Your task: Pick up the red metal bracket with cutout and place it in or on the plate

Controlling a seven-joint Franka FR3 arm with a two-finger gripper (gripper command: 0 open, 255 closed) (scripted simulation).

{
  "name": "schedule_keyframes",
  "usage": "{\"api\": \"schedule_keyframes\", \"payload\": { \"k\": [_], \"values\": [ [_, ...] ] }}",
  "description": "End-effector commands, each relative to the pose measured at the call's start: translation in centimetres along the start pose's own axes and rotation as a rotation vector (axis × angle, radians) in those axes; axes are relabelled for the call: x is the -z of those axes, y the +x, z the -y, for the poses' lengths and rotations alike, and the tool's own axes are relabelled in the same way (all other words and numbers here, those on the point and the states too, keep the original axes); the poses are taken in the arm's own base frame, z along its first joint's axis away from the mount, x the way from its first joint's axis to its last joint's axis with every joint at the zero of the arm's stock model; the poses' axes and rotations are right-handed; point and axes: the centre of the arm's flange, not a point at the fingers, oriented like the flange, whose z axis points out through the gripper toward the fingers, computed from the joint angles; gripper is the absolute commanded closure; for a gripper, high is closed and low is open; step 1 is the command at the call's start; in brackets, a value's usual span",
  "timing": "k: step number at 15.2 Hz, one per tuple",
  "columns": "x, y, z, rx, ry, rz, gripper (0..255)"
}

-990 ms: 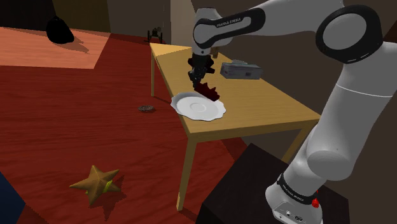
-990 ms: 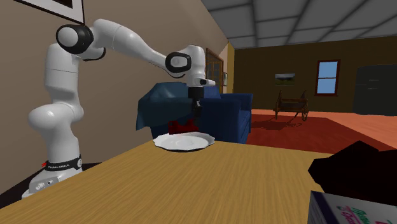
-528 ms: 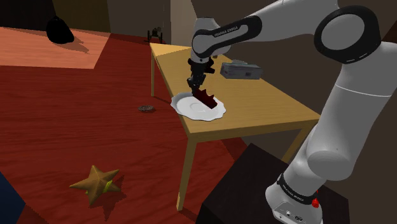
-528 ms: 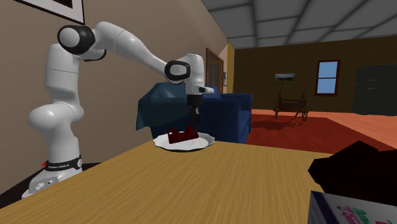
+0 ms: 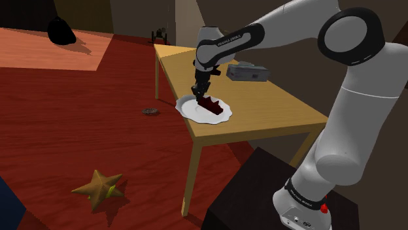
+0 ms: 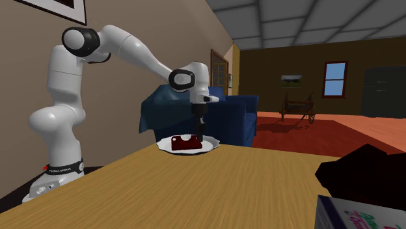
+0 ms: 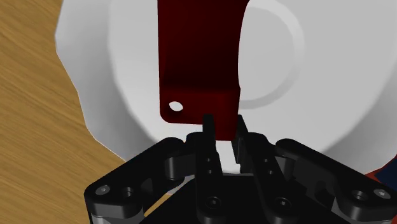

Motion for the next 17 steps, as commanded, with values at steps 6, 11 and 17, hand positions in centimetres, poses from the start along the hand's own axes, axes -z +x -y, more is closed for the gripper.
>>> {"api": "schedule_keyframes", "payload": {
  "k": [6, 11, 17],
  "values": [
    [0.0, 0.0, 0.0, 0.0, 0.0, 0.0, 0],
    [0.0, 0.0, 0.0, 0.0, 0.0, 0.0, 0],
    [5.0, 0.0, 0.0, 0.0, 0.0, 0.0, 0]
  ]
}}
